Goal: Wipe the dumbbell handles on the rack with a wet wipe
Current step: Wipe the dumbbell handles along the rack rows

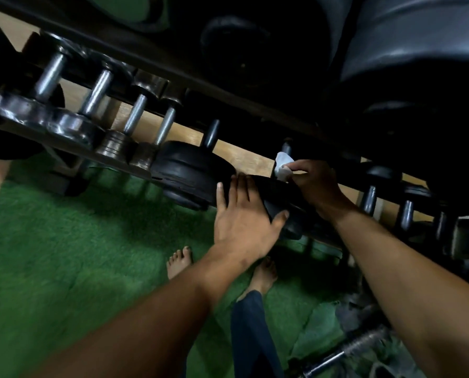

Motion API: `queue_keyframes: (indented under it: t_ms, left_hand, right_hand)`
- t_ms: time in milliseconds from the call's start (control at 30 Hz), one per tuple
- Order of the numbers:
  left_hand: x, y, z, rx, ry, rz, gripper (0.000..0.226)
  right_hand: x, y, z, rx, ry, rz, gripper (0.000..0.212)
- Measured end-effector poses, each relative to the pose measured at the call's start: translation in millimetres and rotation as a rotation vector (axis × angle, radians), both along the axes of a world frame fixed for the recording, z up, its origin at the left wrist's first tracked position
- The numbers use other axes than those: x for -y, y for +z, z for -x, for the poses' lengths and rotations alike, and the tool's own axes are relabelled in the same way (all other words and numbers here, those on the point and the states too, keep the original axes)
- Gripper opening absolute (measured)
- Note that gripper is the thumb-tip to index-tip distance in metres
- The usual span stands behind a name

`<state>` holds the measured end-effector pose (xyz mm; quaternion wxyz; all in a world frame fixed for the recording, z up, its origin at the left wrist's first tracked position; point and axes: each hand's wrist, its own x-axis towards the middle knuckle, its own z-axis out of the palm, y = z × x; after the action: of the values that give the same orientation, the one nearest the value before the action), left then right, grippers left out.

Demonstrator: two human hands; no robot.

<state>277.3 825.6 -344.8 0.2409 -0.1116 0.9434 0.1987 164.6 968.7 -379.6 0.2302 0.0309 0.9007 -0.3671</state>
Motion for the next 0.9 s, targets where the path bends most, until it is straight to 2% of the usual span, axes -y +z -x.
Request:
queue_keyframes:
  t_ms: [167,433,600,733,900]
  left_hand:
    - [-19,-11,6,0.095,0.048,0.050,0.117]
    - [-20,-10,6,0.094,0.026,0.075,0.119]
    - [-20,-14,5,0.083,0.006,0.101,0.119]
    - [-21,-13,6,0.113,0.010,0.090,0.120]
    - [-20,-10,7,0.114,0.019,0.059,0.119]
  right_hand:
    - [-6,-4,8,-0.139,0.258,-0.123,0.019]
    - [-16,-7,32,-0.062,0.632,-0.157,0.028]
    - [-13,-17,36,-0.112,0.686,-0.125,0.034]
    - [-11,-21,36,-0.063,0.651,-0.110,0.042]
    - [0,-7,49,0.108,0.908,-0.250,0.051]
